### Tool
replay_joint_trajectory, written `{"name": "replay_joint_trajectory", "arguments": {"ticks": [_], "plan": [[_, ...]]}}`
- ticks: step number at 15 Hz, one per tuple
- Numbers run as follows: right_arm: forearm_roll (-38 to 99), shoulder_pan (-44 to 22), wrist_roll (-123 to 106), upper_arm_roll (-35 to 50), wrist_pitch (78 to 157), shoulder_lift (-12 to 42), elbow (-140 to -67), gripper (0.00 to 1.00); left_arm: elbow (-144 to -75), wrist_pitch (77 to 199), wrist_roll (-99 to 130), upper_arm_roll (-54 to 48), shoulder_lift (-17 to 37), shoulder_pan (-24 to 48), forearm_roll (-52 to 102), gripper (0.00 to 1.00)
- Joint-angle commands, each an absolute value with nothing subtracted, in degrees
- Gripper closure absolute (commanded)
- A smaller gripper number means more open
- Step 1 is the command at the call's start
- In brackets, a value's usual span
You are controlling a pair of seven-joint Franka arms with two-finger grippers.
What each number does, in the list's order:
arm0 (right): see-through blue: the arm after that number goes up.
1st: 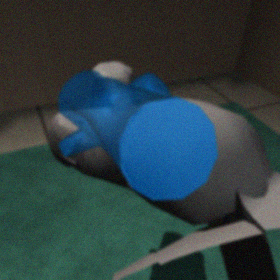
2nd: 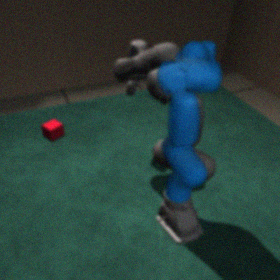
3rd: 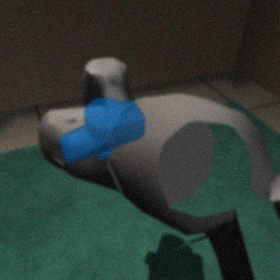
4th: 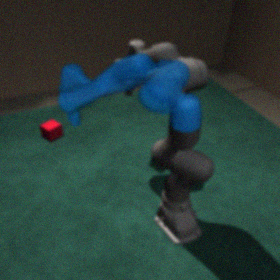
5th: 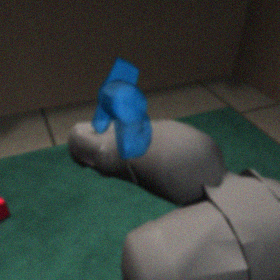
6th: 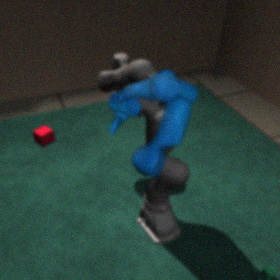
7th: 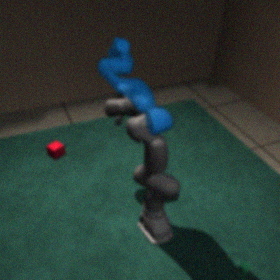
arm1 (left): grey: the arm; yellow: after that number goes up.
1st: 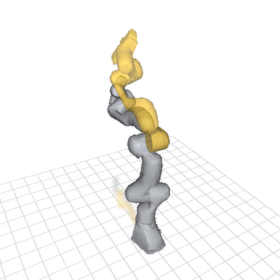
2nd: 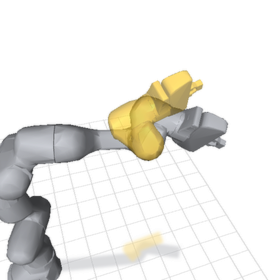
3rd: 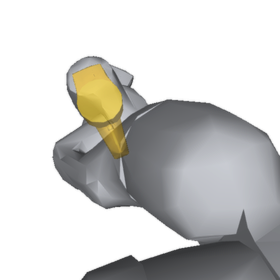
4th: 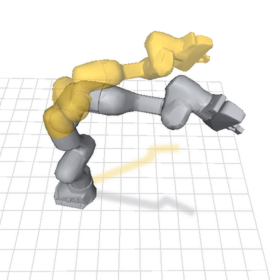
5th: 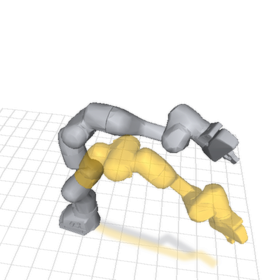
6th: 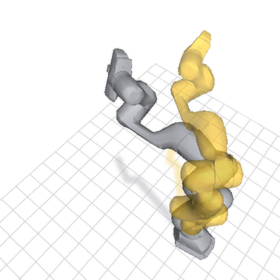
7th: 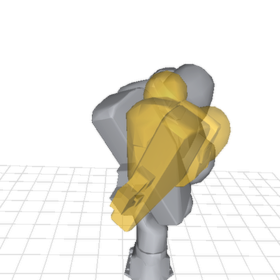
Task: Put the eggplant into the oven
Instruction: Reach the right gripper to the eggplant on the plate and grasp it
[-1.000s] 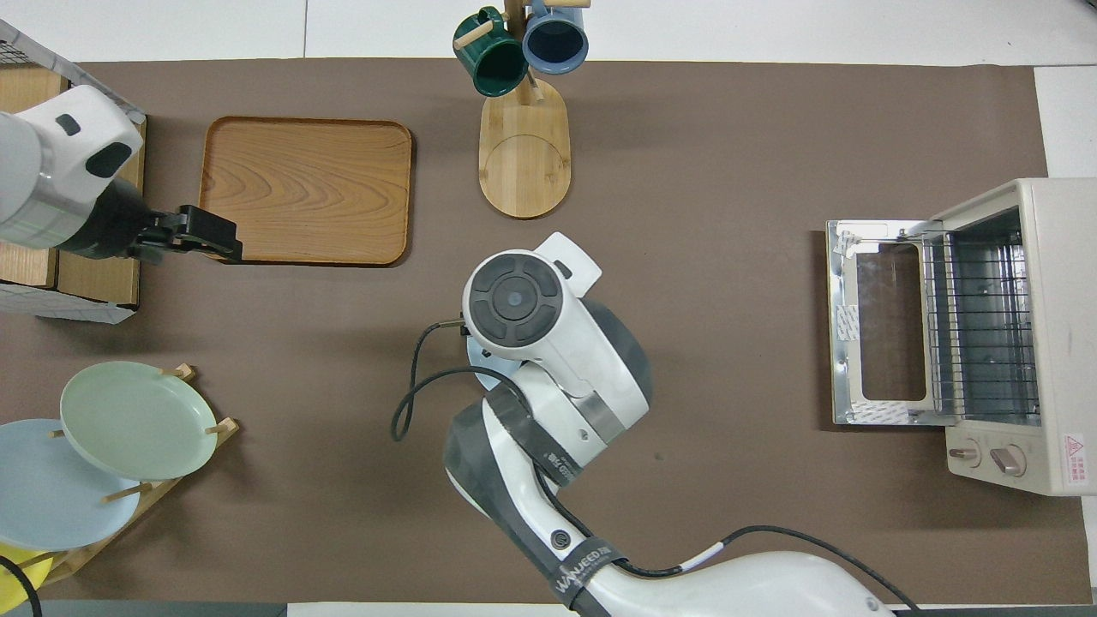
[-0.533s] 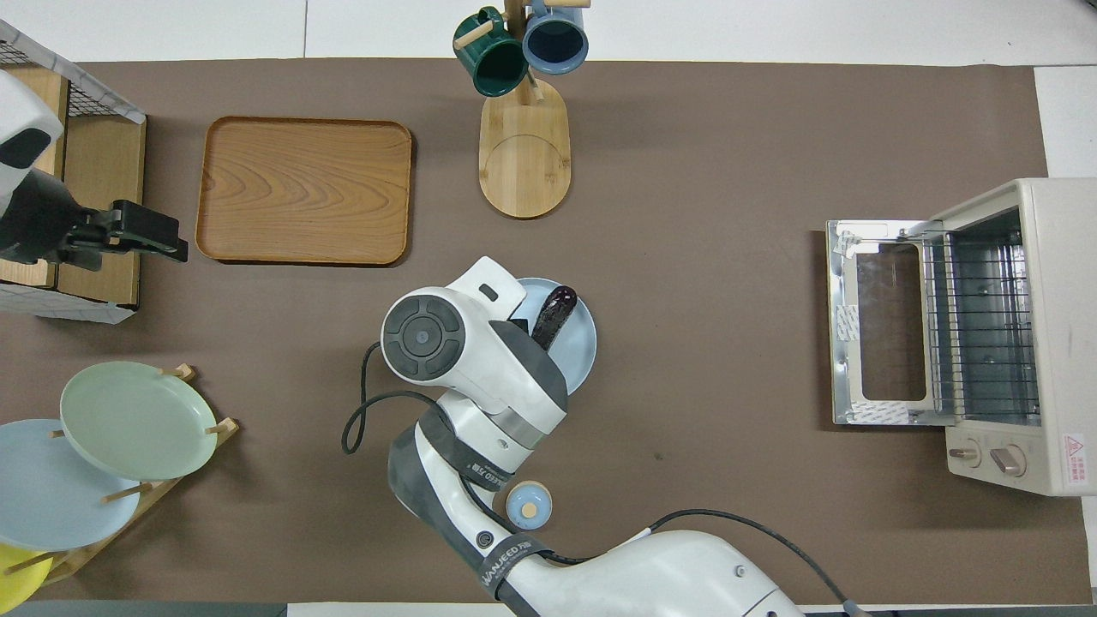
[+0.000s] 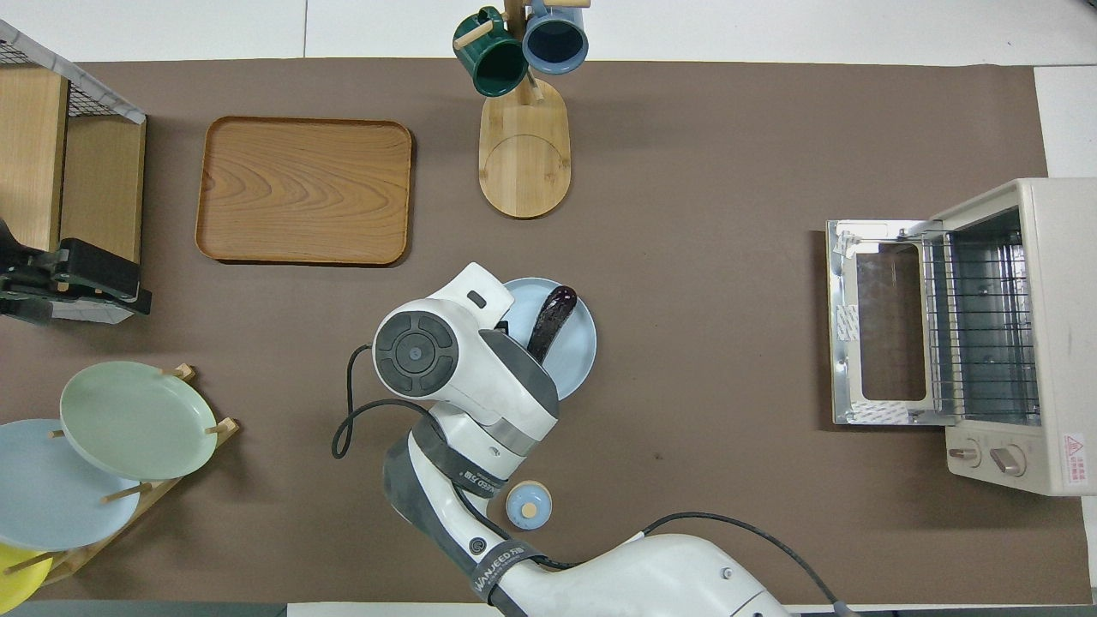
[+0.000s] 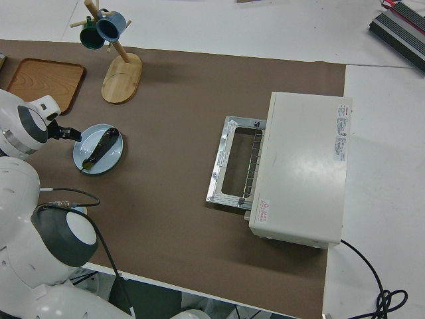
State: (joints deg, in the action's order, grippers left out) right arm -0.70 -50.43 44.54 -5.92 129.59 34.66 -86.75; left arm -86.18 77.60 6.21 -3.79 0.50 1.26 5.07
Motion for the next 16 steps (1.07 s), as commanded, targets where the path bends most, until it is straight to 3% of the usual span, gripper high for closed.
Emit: {"name": "replay_joint_trajectory", "arguments": {"ticks": [1, 4, 6, 7, 8, 10, 14, 16], "plan": [[-1.6, -50.5, 45.4, -6.2, 131.6, 34.5, -89.2, 0.32, -95.7, 87.2, 7.5, -3.7, -4.0, 1.9, 3.8, 0.0], [-1.9, -50.6, 45.4, -6.2, 133.7, 33.6, -92.9, 0.35, -96.3, 89.1, 7.1, -3.6, -4.1, 2.2, 2.8, 0.0], [-1.9, -50.6, 45.5, -6.2, 133.8, 33.3, -93.3, 0.37, -93.2, 85.9, 7.0, -3.7, -3.1, 2.2, 2.2, 0.0], [-1.9, -50.6, 45.5, -6.2, 133.7, 33.2, -93.3, 0.43, -90.3, 83.6, 7.0, -3.6, -1.4, 2.2, 1.8, 0.0], [-2.1, -50.6, 45.4, -6.2, 133.3, 33.2, -93.3, 0.58, -87.5, 81.2, 7.0, -3.6, -0.4, 2.2, 1.8, 0.0], [-2.9, -50.6, 44.9, -6.2, 132.5, 33.1, -93.3, 1.0, -86.6, 78.9, 6.7, -3.5, -0.1, 2.2, 1.8, 0.0], [-5.4, -51.7, 44.9, -6.3, 128.6, 33.0, -91.8, 1.0, -88.6, 81.1, 6.3, -3.8, 0.5, 2.8, 0.3, 0.0], [-11.4, -51.3, 44.7, -6.2, 121.9, 33.0, -89.0, 1.0, -88.9, 84.4, 6.0, -3.8, 1.5, 2.6, 0.4, 0.0]]}}
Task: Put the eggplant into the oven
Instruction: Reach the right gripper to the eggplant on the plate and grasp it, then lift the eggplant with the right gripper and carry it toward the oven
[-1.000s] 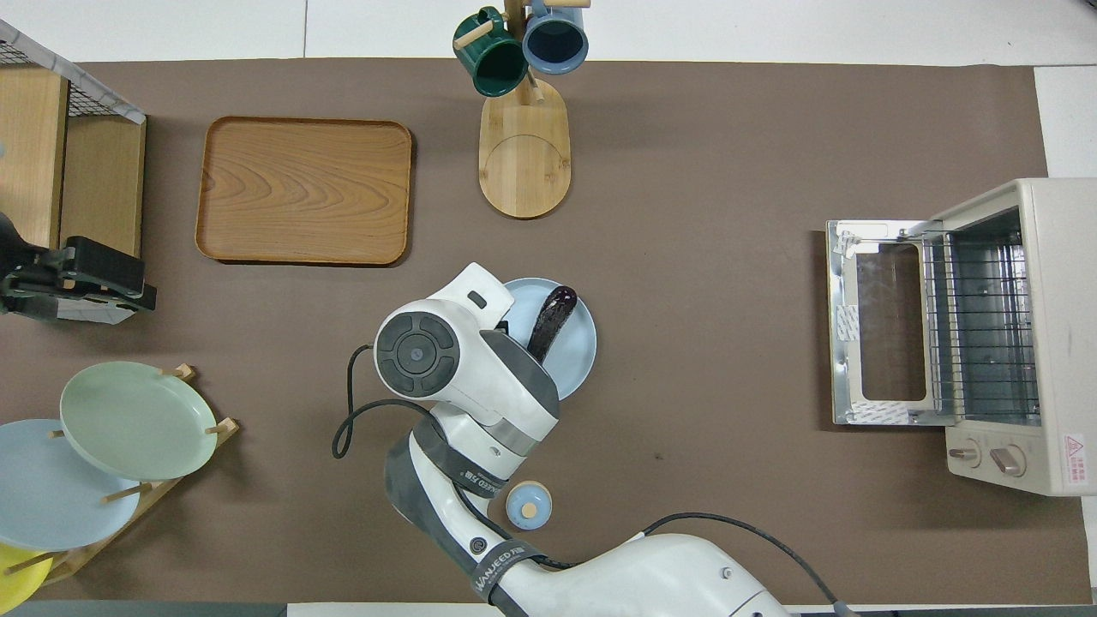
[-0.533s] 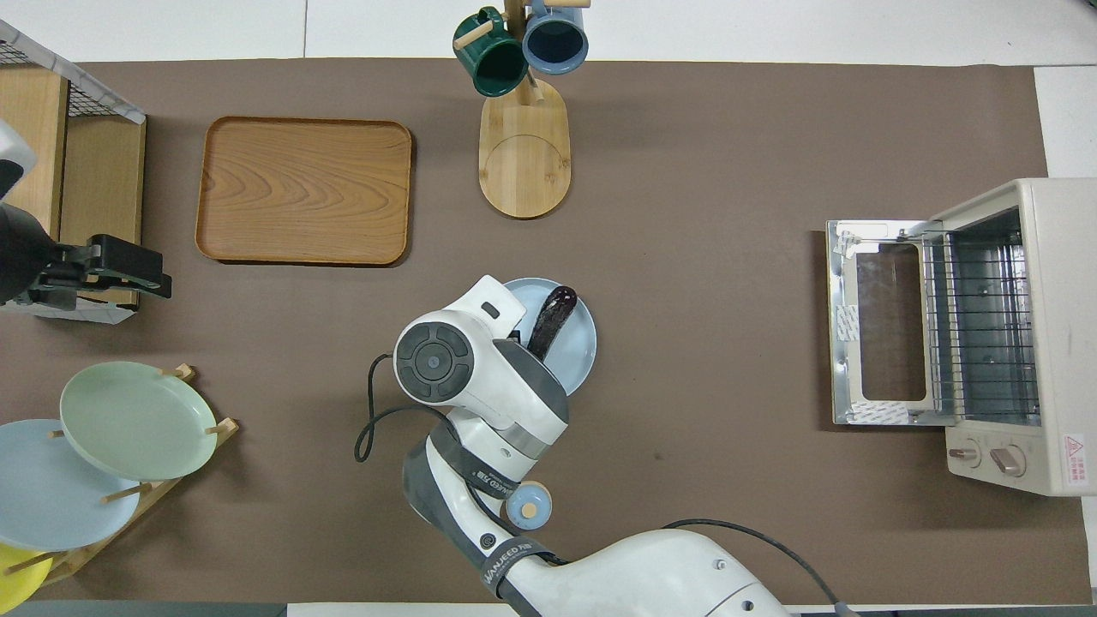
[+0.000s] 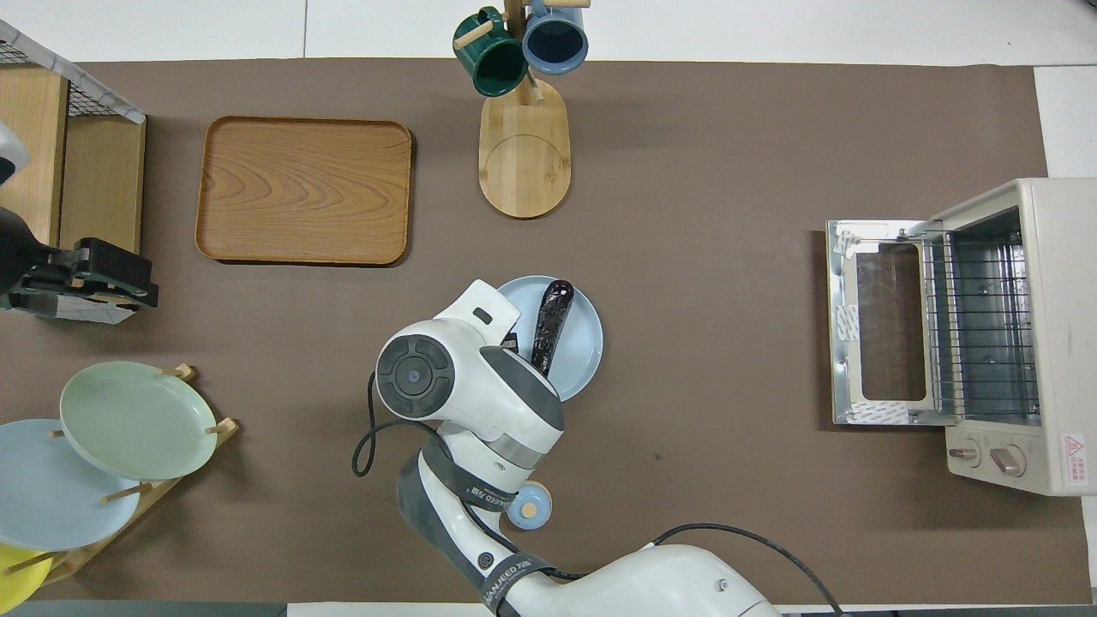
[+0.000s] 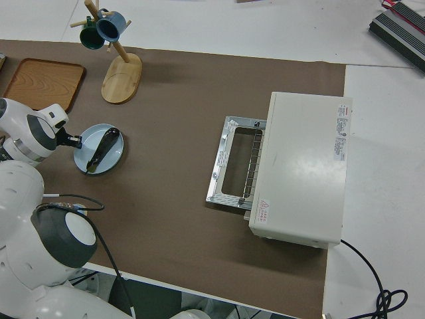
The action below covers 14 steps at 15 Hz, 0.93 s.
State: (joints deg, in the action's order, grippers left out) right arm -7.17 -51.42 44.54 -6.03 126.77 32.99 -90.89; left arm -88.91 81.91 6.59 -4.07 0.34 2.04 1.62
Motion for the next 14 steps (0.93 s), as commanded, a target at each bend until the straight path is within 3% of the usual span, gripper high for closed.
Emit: {"name": "replay_joint_trajectory", "arguments": {"ticks": [1, 6, 14], "plan": [[-13.3, -51.5, 44.7, -6.2, 119.2, 33.0, -88.4, 1.0, -88.8, 84.5, 6.1, -3.7, 1.7, 2.7, 0.4, 0.0], [-14.8, -50.5, 42.0, -6.6, 116.4, 32.1, -88.7, 1.0, -88.9, 83.1, 4.7, -3.7, 1.1, 2.8, 0.4, 0.0], [-14.9, -40.1, 21.8, -6.8, 103.1, 23.4, -91.0, 1.0, -88.9, 80.9, 4.7, -3.7, -0.6, 2.2, 0.4, 0.0]]}}
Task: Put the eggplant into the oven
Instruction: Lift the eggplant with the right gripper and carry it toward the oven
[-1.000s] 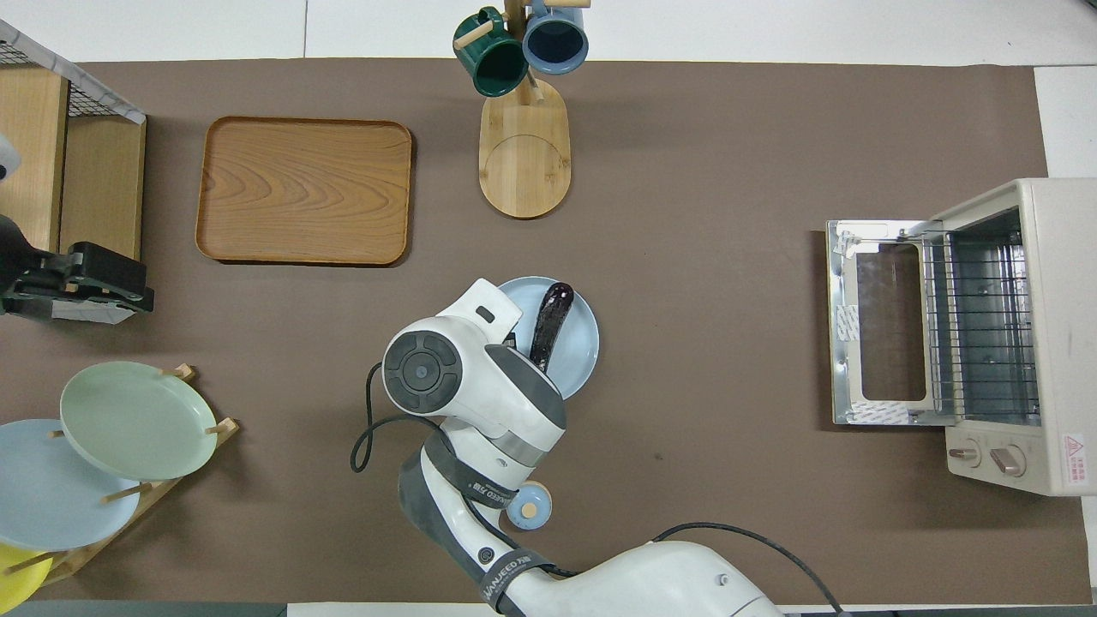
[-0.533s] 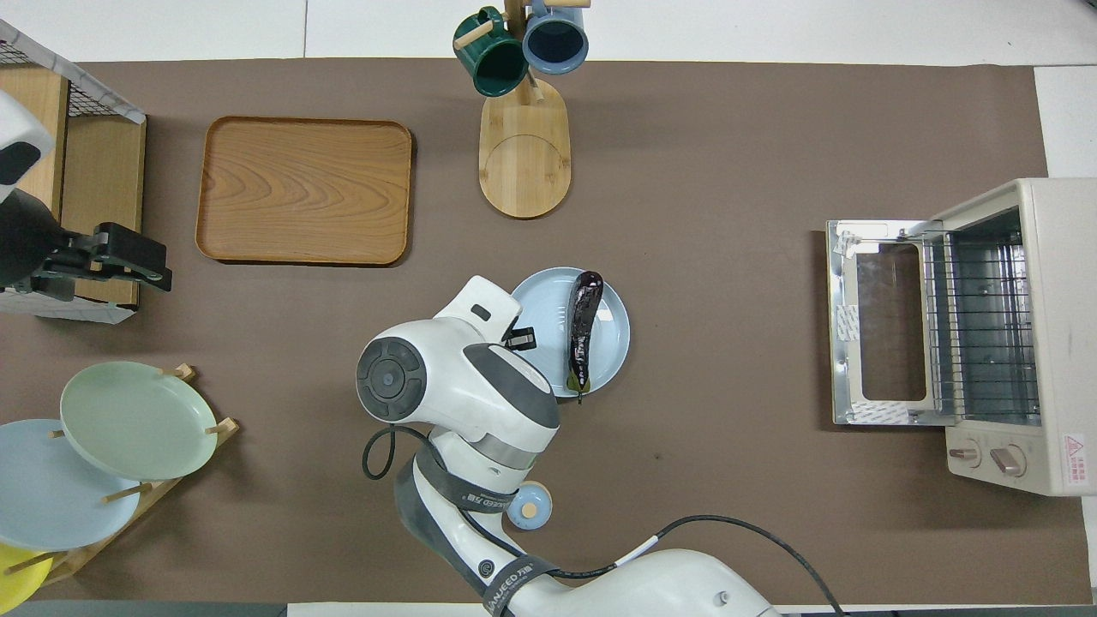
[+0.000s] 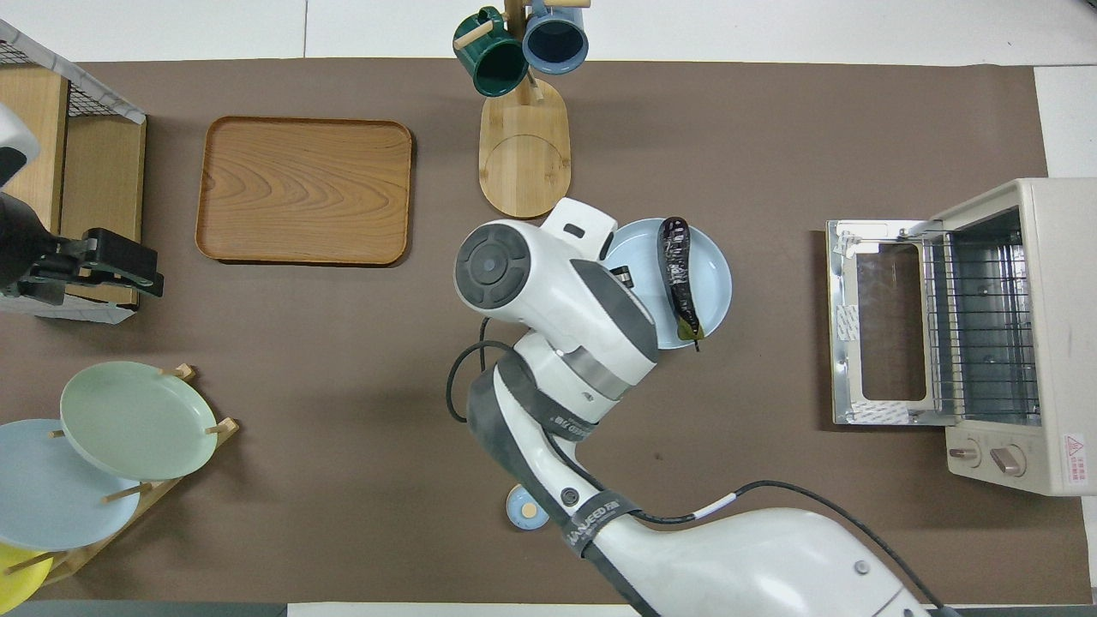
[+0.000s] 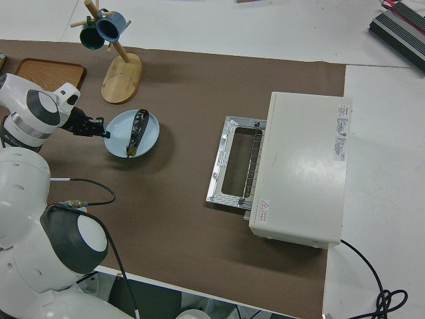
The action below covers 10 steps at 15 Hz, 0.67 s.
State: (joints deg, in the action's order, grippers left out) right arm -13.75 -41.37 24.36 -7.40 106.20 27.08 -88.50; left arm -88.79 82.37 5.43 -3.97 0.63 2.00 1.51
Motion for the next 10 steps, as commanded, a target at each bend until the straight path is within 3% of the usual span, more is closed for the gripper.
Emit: {"name": "replay_joint_trajectory", "arguments": {"ticks": [1, 6, 10], "plan": [[-15.0, -38.6, 20.6, -6.8, 102.4, 20.9, -93.1, 1.0, -88.9, 80.6, 4.7, -3.7, -0.5, 2.3, 0.4, 0.0], [-16.1, -29.9, 14.0, -6.8, 104.7, 5.5, -110.9, 1.0, -88.9, 80.7, 4.9, -3.9, -0.5, 1.9, 0.5, 0.0], [-16.4, -23.1, 8.2, -6.9, 103.5, 2.5, -113.4, 1.0, -91.0, 82.3, 6.5, -3.3, -1.0, 1.5, 2.4, 0.0]]}}
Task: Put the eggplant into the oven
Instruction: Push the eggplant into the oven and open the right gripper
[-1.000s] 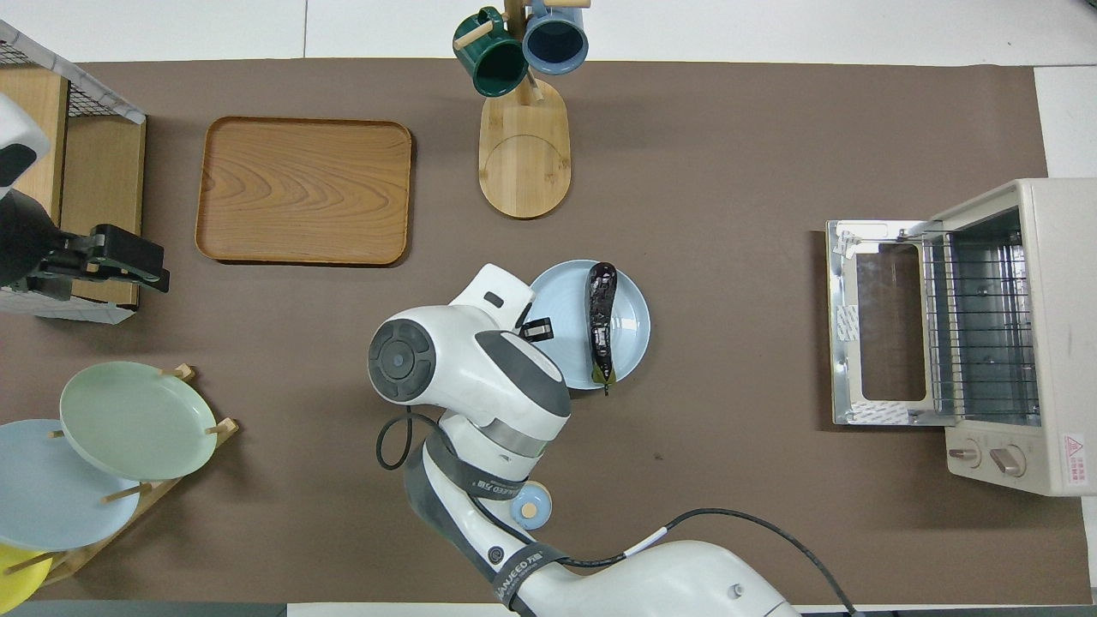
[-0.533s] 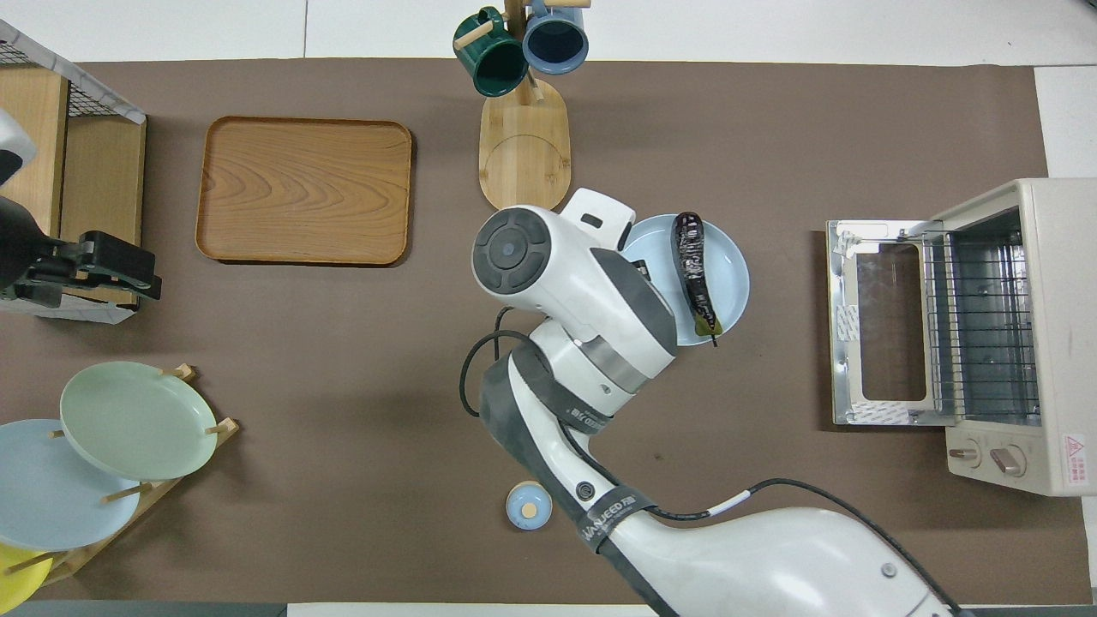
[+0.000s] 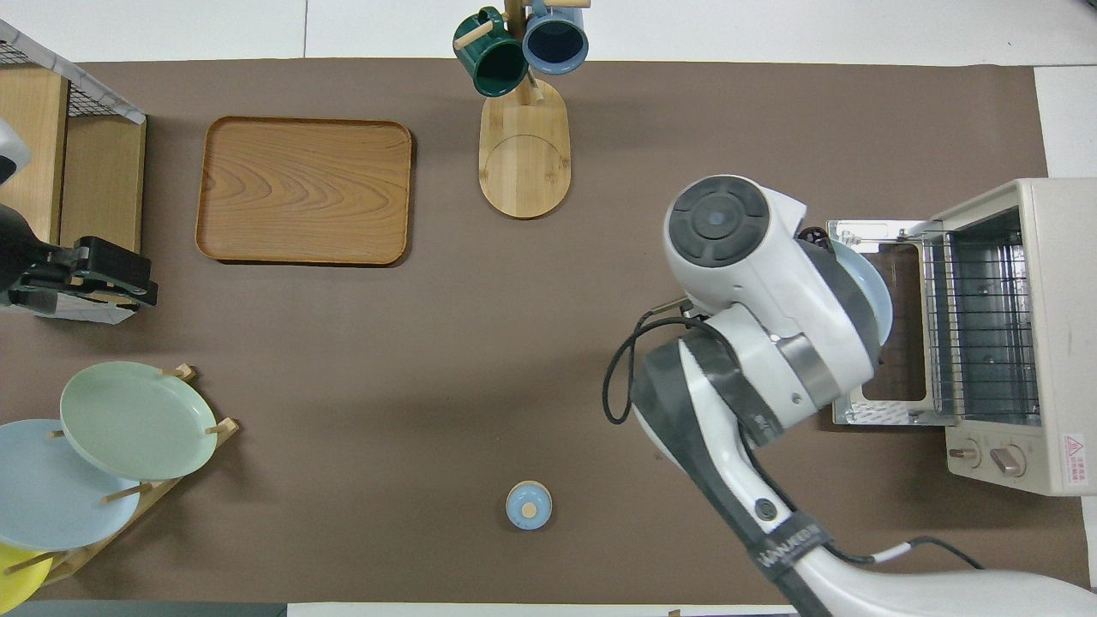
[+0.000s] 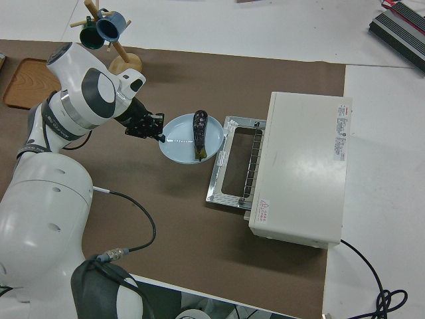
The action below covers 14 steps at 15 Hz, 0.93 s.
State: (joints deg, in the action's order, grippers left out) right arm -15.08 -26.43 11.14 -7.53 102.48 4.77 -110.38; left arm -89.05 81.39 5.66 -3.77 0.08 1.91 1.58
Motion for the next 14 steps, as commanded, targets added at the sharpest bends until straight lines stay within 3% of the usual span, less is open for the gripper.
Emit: {"name": "replay_joint_trajectory", "arguments": {"ticks": [1, 9, 14], "plan": [[-16.4, -20.9, 7.3, -6.8, 102.7, 2.1, -113.6, 1.0, -91.1, 82.1, 6.7, -3.3, -1.1, 1.5, 2.5, 0.0], [-16.7, -13.0, 2.9, -6.8, 111.3, 0.2, -121.5, 1.0, -91.4, 81.2, 6.2, -3.3, -1.4, 1.6, 2.4, 0.0], [-19.8, -10.2, 2.9, -6.9, 110.9, -0.1, -122.3, 1.0, -91.4, 81.3, 6.5, -3.2, -1.8, 1.6, 2.3, 0.0]]}}
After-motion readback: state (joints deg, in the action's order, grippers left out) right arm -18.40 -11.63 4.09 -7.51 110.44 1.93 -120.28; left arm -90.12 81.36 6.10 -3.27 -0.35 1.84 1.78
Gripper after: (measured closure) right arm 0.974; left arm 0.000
